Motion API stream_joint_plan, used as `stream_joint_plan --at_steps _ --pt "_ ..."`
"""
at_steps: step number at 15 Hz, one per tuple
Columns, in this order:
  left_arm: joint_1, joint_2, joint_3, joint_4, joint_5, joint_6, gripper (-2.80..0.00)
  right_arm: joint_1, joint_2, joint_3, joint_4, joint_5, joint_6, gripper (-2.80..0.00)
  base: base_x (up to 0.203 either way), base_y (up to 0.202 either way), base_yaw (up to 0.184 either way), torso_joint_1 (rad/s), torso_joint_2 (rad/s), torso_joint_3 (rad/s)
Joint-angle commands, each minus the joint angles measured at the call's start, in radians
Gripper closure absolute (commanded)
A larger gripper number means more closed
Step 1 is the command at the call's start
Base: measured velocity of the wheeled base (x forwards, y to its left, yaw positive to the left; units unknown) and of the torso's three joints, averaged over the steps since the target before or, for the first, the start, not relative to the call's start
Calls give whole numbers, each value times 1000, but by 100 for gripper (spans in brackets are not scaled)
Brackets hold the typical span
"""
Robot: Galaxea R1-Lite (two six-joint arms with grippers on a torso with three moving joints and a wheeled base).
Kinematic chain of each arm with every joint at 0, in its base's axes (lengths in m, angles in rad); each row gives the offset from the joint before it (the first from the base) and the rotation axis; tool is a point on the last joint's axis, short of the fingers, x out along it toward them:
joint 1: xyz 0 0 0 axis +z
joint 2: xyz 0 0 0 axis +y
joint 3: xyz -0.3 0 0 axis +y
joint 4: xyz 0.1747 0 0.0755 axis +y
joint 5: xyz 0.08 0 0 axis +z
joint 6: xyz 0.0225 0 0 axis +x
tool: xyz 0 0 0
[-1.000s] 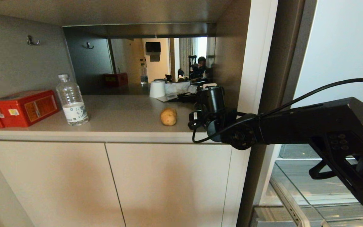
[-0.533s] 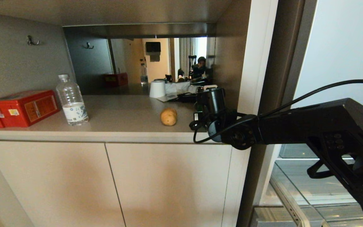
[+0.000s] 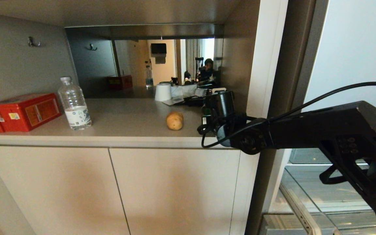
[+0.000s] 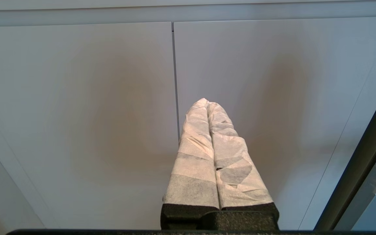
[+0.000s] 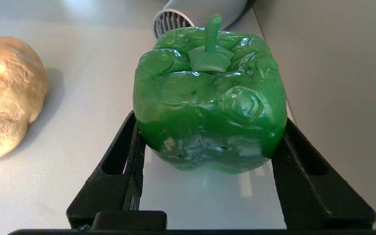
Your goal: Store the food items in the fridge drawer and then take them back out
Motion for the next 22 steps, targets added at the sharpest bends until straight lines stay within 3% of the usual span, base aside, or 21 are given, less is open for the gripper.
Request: stream_joint_plan --at_steps 1,6,11,16,19,22 --pt "0 0 11 0 0 0 0 7 -39 14 -3 -4 1 0 0 0 0 0 0 0" --pt "0 -1 11 0 0 0 0 92 -247 198 -1 -4 -3 0 0 0 0 0 0 0" --pt "0 0 11 0 0 0 0 213 -541 587 -6 14 1 0 0 0 0 0 0 0" --pt "0 0 11 0 0 0 0 254 -879 1035 -5 53 0 0 0 0 0 0 0 0" --pt "0 0 11 0 0 0 0 214 -1070 1248 2 65 5 0 0 0 0 0 0 0" --pt "0 -1 11 0 0 0 0 32 -1165 1372 9 90 6 0 0 0 0 0 0 0"
